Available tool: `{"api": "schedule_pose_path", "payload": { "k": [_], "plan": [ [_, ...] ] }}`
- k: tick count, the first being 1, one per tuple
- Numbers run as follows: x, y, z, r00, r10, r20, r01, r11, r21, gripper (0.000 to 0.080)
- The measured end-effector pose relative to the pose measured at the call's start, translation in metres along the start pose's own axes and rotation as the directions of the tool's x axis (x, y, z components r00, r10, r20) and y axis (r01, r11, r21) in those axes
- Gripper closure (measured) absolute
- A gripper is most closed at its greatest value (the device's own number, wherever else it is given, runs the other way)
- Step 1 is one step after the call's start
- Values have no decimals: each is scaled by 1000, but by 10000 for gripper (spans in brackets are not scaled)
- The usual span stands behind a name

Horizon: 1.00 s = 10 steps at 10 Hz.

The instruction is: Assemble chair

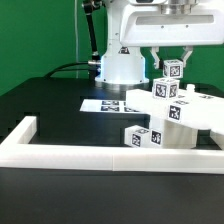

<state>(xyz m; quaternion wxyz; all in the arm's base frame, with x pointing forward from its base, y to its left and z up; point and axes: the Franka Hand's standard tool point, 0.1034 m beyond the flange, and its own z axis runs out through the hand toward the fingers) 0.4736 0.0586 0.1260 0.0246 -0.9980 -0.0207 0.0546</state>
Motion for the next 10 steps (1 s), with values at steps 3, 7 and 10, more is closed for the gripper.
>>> {"api": "schedule_pose_path", "payload": {
  "k": [3, 7, 10],
  "plan": [
    [17, 0, -11, 999, -41, -3, 41, 999, -1, 506],
    [51, 1, -23, 995, -102, -15, 101, 995, -17, 506],
    [51, 2, -21, 994, -110, -11, 109, 994, -21, 506]
  ]
}}
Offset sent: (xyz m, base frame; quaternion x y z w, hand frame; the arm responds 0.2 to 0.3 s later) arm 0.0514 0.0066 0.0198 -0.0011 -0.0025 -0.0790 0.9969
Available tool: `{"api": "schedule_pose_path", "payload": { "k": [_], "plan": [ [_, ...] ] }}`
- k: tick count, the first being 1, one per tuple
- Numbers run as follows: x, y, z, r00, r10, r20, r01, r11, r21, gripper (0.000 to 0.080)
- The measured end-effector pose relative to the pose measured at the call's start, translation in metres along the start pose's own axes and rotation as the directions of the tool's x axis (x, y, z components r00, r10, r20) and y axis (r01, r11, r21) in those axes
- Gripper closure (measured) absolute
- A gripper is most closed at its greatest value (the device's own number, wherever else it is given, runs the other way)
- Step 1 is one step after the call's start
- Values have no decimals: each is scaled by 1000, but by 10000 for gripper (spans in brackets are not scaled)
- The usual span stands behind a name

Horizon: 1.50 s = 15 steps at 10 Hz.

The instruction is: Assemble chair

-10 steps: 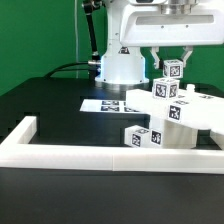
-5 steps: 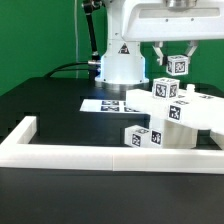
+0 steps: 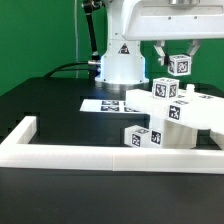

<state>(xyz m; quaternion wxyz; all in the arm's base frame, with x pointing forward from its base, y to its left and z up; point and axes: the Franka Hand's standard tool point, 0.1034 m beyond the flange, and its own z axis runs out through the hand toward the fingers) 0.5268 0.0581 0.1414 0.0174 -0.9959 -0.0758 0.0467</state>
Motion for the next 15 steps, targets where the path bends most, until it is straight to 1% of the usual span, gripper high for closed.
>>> {"api": "schedule_pose_path", "payload": {
  "k": [1, 2, 3, 4, 8, 12, 15],
  "plan": [
    [3, -1, 3, 1000, -24, 5, 24, 1000, -12, 506],
    [10, -2, 4, 998, -70, 5, 70, 997, -29, 506],
    [15, -3, 6, 994, -107, 12, 107, 994, -36, 506],
    [17, -3, 8, 993, -116, 19, 116, 992, -38, 506],
    [16, -3, 9, 994, -110, 19, 111, 993, -38, 506],
    [19, -10, 9, 993, -116, 15, 116, 993, -38, 506],
    [18, -12, 12, 993, -119, 20, 120, 992, -38, 506]
  ]
}}
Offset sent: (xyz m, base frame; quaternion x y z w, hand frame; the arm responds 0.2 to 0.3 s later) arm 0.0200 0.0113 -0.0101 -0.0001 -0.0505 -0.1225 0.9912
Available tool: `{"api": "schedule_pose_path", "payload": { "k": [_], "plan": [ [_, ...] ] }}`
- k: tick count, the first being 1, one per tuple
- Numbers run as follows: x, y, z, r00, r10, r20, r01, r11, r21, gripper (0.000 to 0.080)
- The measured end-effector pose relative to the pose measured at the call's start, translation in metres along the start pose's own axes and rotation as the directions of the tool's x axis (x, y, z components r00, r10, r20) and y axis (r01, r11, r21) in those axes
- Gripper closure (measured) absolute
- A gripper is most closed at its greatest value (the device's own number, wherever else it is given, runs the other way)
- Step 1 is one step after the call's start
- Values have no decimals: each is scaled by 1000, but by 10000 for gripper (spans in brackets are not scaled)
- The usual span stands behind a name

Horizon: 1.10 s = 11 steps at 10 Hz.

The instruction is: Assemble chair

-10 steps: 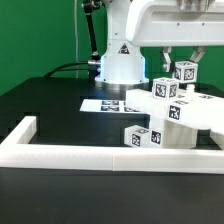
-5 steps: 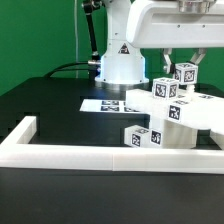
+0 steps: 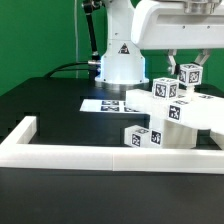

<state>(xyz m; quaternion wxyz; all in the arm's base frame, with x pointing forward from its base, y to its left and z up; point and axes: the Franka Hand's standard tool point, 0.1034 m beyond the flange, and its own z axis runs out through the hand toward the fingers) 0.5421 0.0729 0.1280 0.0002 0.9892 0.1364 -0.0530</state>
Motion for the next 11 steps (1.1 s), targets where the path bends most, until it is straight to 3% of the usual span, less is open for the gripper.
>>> {"api": "schedule_pose_path", "payload": {
  "k": [11],
  "plan": [
    [1, -1, 3, 1000, 0, 1, 0, 1000, -2, 506]
  ]
}}
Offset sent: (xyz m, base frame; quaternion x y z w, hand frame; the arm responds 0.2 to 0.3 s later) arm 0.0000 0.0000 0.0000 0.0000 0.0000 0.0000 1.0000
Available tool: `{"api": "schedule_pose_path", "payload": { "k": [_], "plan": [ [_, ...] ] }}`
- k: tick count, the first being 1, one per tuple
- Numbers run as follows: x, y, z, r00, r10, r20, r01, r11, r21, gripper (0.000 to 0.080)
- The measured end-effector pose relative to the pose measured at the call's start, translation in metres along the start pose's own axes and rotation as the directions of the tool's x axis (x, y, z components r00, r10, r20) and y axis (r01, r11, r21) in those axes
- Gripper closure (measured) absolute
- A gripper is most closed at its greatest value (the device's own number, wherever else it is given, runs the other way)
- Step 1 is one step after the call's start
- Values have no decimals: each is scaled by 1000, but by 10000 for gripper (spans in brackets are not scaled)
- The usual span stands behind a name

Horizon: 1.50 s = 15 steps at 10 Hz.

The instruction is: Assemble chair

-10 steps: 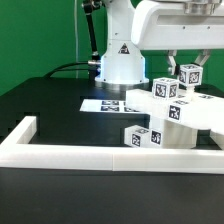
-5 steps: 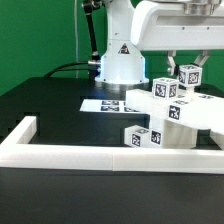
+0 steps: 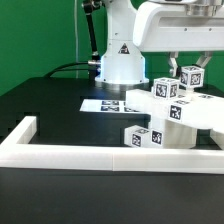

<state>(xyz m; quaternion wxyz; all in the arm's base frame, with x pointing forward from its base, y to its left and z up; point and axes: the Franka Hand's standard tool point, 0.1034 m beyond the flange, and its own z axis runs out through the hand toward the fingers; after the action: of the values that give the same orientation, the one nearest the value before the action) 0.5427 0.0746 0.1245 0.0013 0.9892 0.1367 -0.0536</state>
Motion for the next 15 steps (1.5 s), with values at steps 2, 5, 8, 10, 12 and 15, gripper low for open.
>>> {"api": "schedule_pose_path", "payload": {
  "k": [2, 5, 8, 10, 12, 15],
  "plan": [
    [0, 0, 3, 1000, 0, 3, 0, 1000, -2, 506],
    [0, 4, 6, 1000, 2, -6, -3, 1000, -7, 506],
    [0, 4, 6, 1000, 3, -6, -3, 1000, -7, 506],
    [0, 4, 6, 1000, 3, -6, -3, 1000, -7, 506],
    [0, 4, 6, 1000, 3, -6, -3, 1000, -7, 506],
    [0, 4, 6, 1000, 9, -6, -9, 1000, -7, 506]
  ]
}}
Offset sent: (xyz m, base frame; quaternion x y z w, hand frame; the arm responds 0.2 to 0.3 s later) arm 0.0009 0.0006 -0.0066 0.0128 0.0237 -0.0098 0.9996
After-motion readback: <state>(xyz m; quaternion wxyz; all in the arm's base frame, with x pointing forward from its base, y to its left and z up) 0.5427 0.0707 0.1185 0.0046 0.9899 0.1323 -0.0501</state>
